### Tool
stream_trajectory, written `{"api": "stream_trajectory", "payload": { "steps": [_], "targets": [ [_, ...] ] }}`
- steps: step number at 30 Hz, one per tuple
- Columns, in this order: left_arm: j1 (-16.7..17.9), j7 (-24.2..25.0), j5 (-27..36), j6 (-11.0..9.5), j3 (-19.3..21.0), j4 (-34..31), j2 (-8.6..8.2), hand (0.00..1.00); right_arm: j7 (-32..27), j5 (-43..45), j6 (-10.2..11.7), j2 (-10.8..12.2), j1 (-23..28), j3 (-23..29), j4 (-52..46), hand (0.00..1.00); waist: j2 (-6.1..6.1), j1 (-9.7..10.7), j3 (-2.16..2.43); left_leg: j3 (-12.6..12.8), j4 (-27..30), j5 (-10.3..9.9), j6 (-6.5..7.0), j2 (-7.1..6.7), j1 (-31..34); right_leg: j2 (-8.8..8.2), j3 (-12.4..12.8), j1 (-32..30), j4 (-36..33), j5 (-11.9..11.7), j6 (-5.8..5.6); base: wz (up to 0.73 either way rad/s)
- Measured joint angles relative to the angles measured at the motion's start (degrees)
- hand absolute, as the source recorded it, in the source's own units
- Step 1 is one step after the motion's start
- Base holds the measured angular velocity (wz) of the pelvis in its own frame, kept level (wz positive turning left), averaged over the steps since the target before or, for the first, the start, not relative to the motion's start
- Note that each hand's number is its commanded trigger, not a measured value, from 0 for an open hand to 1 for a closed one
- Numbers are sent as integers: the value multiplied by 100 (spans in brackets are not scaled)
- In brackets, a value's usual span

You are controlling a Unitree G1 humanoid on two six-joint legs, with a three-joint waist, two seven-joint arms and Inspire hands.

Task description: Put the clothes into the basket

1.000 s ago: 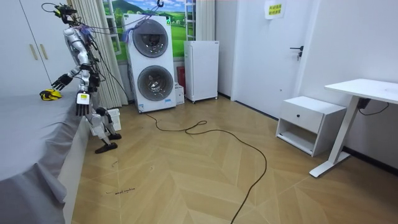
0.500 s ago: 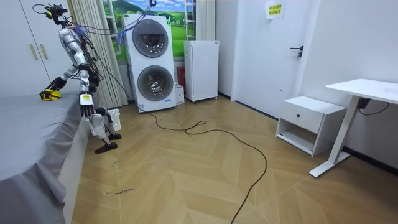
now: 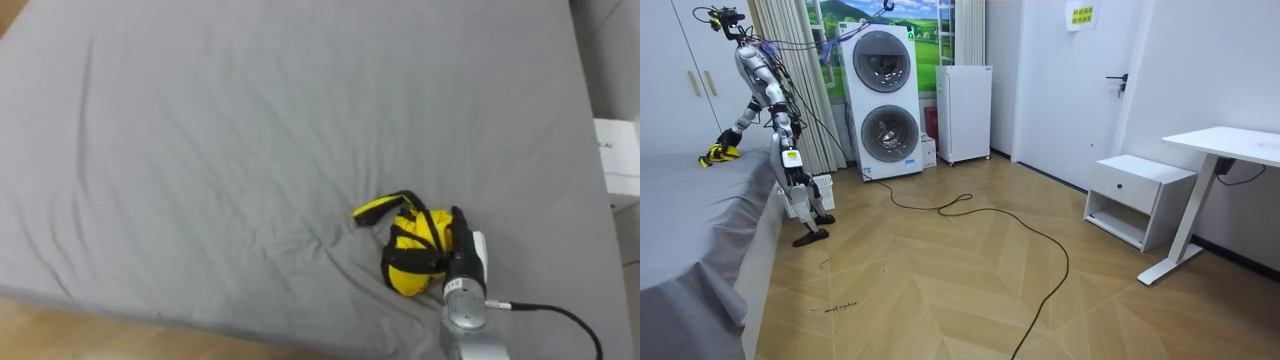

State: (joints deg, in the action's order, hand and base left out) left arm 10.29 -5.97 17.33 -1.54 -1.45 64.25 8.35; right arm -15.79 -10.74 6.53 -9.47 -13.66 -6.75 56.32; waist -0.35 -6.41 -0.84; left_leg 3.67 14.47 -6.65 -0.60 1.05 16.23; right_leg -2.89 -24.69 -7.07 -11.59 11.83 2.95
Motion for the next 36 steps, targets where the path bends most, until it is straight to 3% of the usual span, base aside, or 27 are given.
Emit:
{"api": "stream_trajectory", "payload": {
  "steps": [3,5,11,13,16,21,25,27,31,34,36],
  "targets": [
    [-106,2,-5,30,-51,100,59,0,-165,19,21,-97,-184,24,368,100,25,-24,-14,35,115,7,14,0,106,0,-76,-4,2,7,-12,21],
    [-104,3,-10,53,-119,103,91,0,-203,11,12,-257,-256,24,502,100,84,-44,-51,42,121,11,21,-3,128,1,-68,-23,16,10,-17,7],
    [-78,-10,-331,240,-170,119,159,0,-280,-37,18,-647,-326,184,930,100,239,-45,9,-9,88,52,53,-56,208,-13,-231,2,88,11,-46,17],
    [-54,-10,-347,260,-170,120,186,0,-295,-43,8,-683,-334,191,1000,100,256,-75,26,-19,82,52,53,-73,204,-20,-237,15,98,22,-64,8],
    [-76,-11,-341,281,-168,154,206,0,-301,-45,9,-690,-335,204,1012,100,248,-64,27,-75,2,62,38,-90,177,-18,-233,19,92,24,-68,7],
    [-84,-16,-357,223,-157,17,214,0,-224,-84,-70,-642,-161,271,999,100,58,-6,-28,-38,-231,71,26,-106,-197,-36,-182,280,97,25,-70,1],
    [-97,-18,-333,172,-84,-21,218,0,-105,-147,-191,-638,164,421,587,100,-117,69,-1,99,-318,77,35,-145,-339,-74,112,325,99,73,-152,-13],
    [-74,-21,-338,170,29,-131,219,0,-96,-156,-297,-642,452,595,60,100,-191,220,-3,202,-323,76,36,-156,-441,-82,298,379,98,76,-158,-20],
    [-65,-54,-344,139,154,-245,226,0,-101,-179,-319,-675,726,655,-500,100,-246,439,-6,514,-419,61,52,-155,-891,-108,569,651,96,79,-173,-44],
    [-76,-80,-474,132,384,-412,216,0,-39,-11,-438,-690,970,988,-1419,100,-256,626,3,773,-503,33,76,-120,-1142,-108,898,707,90,96,-203,-53],
    [-74,-80,-584,130,479,-477,215,0,-44,-18,-440,-694,1159,1279,-1918,100,-275,750,48,865,-504,-14,69,-77,-1305,-78,1122,771,86,88,-191,-46]
  ]
}}
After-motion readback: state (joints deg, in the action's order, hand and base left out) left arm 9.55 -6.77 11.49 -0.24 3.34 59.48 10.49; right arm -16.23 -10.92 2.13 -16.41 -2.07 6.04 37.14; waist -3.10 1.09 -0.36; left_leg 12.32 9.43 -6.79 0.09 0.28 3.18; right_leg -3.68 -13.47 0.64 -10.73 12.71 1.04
